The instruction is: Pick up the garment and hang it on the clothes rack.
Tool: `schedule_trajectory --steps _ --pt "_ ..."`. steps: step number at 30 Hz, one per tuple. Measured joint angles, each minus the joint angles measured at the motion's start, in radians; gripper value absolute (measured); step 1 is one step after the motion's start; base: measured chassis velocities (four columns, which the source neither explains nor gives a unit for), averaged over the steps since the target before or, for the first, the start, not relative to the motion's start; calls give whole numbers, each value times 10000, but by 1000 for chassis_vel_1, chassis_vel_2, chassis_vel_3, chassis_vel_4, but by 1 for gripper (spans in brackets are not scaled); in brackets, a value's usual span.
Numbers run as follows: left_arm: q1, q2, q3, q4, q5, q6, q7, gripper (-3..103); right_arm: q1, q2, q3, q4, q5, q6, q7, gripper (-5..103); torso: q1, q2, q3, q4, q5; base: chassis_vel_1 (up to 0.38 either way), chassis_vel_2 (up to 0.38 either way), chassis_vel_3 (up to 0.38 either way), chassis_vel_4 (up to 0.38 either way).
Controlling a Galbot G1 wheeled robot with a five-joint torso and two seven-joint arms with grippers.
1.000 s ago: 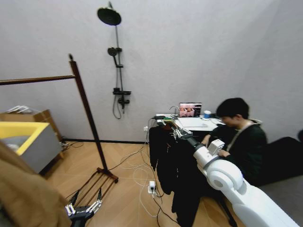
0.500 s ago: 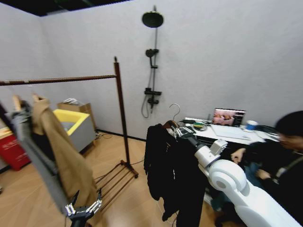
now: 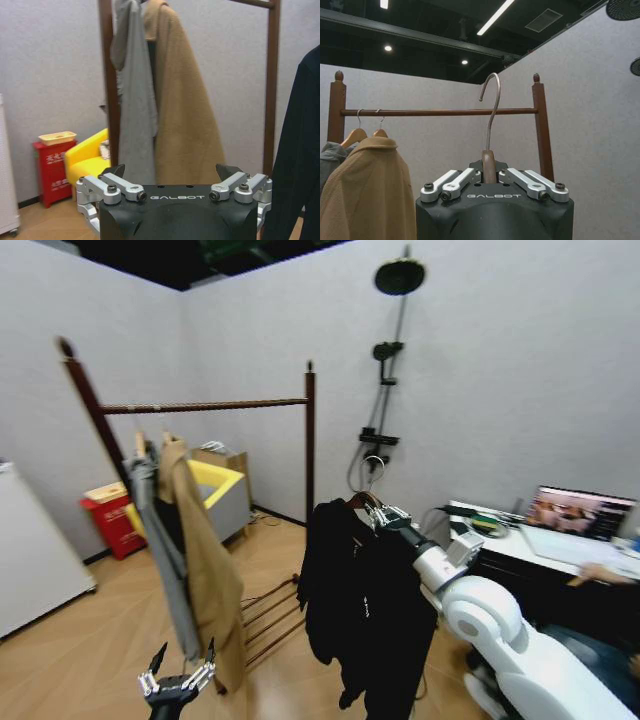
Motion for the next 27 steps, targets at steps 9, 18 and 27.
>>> schedule_trajectory --steps 9,18,27 --pt "0 0 0 0 0 0 0 100 125 -126 81 -91 -101 -227 -11 9 -1 0 0 -2 0 60 52 53 48" --pt "0 0 0 0 0 0 0 100 230 -302 122 86 21 -320 -31 9 -2 1 -1 -4 1 -52 56 72 -59" --pt "0 0 0 0 0 0 0 100 473 -539 176 330 272 -350 -146 9 1 -1 1 -6 0 -204 192 210 -225"
